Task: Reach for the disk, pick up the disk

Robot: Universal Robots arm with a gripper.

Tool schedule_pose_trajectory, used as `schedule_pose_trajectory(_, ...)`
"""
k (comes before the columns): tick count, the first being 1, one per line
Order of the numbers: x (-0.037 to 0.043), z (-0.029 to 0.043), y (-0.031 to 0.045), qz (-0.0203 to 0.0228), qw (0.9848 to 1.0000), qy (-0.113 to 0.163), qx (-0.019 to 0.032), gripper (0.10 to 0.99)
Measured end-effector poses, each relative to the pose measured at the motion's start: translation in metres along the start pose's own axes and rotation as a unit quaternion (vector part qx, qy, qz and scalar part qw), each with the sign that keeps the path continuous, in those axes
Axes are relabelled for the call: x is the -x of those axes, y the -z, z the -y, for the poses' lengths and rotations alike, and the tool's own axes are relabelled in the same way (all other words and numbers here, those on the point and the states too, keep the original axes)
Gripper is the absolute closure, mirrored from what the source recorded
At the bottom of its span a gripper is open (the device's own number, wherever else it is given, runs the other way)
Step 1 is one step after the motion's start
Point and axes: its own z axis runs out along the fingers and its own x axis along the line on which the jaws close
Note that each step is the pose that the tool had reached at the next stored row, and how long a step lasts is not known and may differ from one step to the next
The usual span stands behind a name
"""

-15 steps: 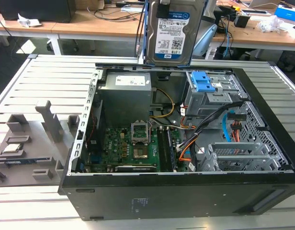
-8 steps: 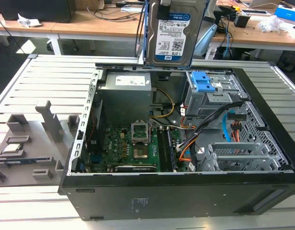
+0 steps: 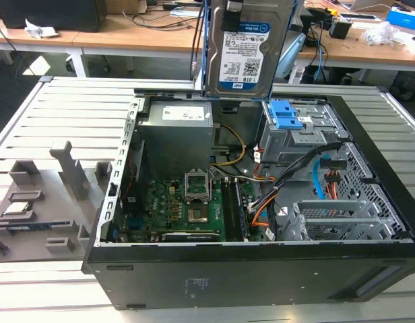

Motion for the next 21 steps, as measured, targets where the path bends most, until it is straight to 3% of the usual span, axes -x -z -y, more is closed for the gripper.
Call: schedule_pose_trajectory(21,-0.0170,0.0005,0.0001,0.0000,1.0000,0.000,0.0000,0.722)
